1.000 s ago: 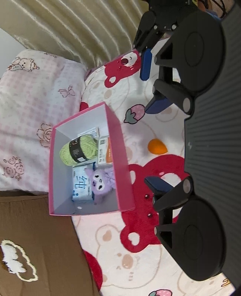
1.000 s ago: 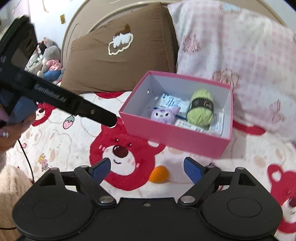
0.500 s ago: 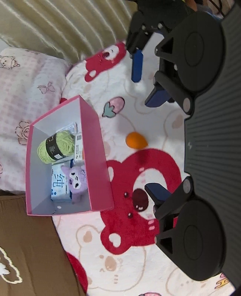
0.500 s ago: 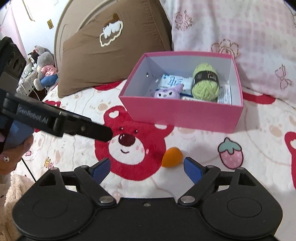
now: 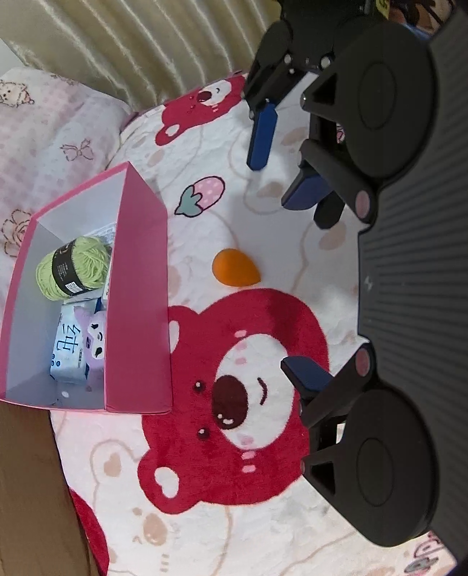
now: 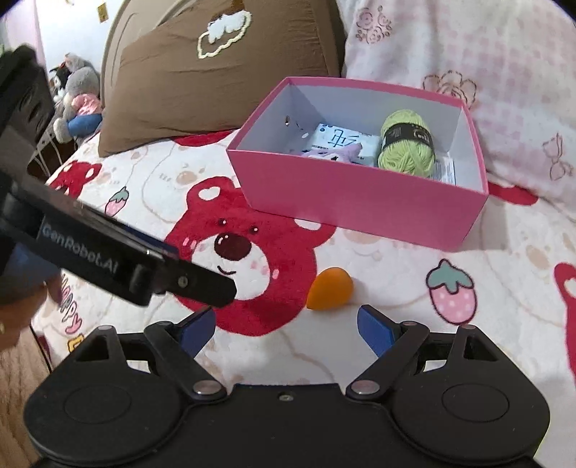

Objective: Organize objects
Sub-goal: 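Move the open left tool down toward the orange sponge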

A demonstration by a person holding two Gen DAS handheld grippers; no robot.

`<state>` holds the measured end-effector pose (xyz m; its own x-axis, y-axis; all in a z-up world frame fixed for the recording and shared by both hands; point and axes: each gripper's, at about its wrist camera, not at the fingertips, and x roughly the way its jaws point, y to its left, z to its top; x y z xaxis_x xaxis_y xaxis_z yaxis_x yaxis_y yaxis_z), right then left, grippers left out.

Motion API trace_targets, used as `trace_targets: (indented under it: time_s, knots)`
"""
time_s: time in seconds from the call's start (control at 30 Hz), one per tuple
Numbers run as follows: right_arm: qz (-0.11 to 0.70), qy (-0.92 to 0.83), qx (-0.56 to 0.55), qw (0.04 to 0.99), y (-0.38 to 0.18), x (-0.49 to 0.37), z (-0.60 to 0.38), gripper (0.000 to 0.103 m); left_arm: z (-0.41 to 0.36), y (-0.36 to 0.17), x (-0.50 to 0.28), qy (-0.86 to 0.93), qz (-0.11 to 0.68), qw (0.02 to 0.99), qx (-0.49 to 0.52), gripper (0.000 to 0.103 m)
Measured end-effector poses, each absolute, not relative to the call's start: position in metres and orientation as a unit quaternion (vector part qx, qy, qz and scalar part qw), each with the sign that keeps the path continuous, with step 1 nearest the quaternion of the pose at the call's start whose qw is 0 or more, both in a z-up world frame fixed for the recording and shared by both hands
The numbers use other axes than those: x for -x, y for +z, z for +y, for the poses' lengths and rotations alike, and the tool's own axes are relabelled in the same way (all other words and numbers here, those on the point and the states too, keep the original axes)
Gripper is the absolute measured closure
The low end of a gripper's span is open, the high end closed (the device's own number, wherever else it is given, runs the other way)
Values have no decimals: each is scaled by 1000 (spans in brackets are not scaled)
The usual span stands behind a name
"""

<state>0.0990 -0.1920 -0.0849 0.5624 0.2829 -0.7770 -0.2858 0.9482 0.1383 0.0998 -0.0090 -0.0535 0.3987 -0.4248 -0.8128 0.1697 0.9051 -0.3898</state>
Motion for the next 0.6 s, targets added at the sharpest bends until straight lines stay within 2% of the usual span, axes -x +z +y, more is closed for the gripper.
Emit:
trace_targets:
  time_s: [0.17, 0.6]
  knots:
    - [391, 185, -3, 902, -110, -85, -192, 14, -7, -60, -96, -182, 485, 847, 119, 11]
    - [391, 178, 36, 903, -163, -103, -188, 15, -11, -96, -106, -195, 449, 863, 127, 11]
